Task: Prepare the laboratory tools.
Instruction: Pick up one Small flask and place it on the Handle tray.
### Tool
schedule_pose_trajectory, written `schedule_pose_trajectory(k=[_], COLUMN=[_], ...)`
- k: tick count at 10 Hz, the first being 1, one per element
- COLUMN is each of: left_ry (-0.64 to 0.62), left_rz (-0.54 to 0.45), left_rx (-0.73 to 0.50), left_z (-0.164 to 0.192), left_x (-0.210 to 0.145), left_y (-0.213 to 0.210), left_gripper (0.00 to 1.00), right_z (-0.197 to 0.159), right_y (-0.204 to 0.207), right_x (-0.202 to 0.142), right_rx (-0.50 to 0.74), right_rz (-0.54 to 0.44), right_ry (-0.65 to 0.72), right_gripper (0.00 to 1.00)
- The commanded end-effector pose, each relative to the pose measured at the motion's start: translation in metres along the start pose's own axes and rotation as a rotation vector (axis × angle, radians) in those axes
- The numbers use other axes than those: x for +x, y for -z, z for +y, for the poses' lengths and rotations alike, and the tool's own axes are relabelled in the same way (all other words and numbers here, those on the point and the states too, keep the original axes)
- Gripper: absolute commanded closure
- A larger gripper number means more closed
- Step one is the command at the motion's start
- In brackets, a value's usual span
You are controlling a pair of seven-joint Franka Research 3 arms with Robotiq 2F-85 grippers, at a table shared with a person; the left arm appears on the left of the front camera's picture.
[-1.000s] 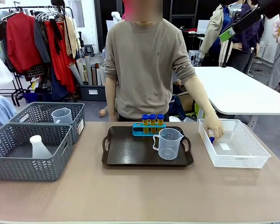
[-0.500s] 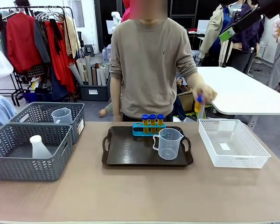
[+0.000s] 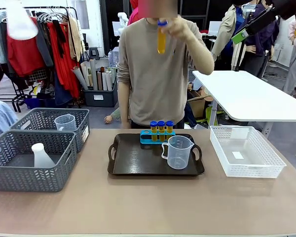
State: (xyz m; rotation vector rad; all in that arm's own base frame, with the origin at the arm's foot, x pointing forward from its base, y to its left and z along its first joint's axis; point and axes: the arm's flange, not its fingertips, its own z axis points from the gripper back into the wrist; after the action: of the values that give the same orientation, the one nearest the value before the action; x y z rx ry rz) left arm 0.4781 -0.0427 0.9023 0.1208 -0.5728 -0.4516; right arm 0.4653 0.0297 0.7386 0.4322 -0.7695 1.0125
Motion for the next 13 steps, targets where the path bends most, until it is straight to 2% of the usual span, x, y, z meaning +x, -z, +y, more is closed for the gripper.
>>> schedule_pose_trajectory(k=[1,4,6,9,12,13], left_ry=[0.105,0.252,0.33,0.403,0.408,0.384], left_rz=[-0.042,-0.107,-0.082,-0.058,-0.024,-0.048], left_rx=[-0.006,-0.099,-0.189,-0.26,-0.327,-0.272], left_z=[-0.007,-0.062,-0.109,-0.152,-0.157,-0.17], left_x=[0.061,0.104,0.116,0.112,0.102,0.089], left_y=[-0.012,-0.001,0.024,0.049,0.064,0.07], left_gripper=[1.0,1.0,1.0,1.0,1.0,1.0], right_z=[0.001,0.001,0.001,0.001,0.001,0.001], right_y=[-0.001,-0.001,-0.001,-0.001,-0.001,-0.001], right_x=[0.0,0.0,0.0,0.0,0.0,0.0], right_rx=[-0.001,-0.001,-0.001,-0.001,-0.001,-0.001], right_rz=[-0.001,-0.001,-0.001,-0.001,-0.001,-0.001], right_ry=[-0.004,-0.004,-0.004,-0.004,-0.004,-0.004], right_gripper=[0.0,0.0,0.0,0.0,0.0,0.0])
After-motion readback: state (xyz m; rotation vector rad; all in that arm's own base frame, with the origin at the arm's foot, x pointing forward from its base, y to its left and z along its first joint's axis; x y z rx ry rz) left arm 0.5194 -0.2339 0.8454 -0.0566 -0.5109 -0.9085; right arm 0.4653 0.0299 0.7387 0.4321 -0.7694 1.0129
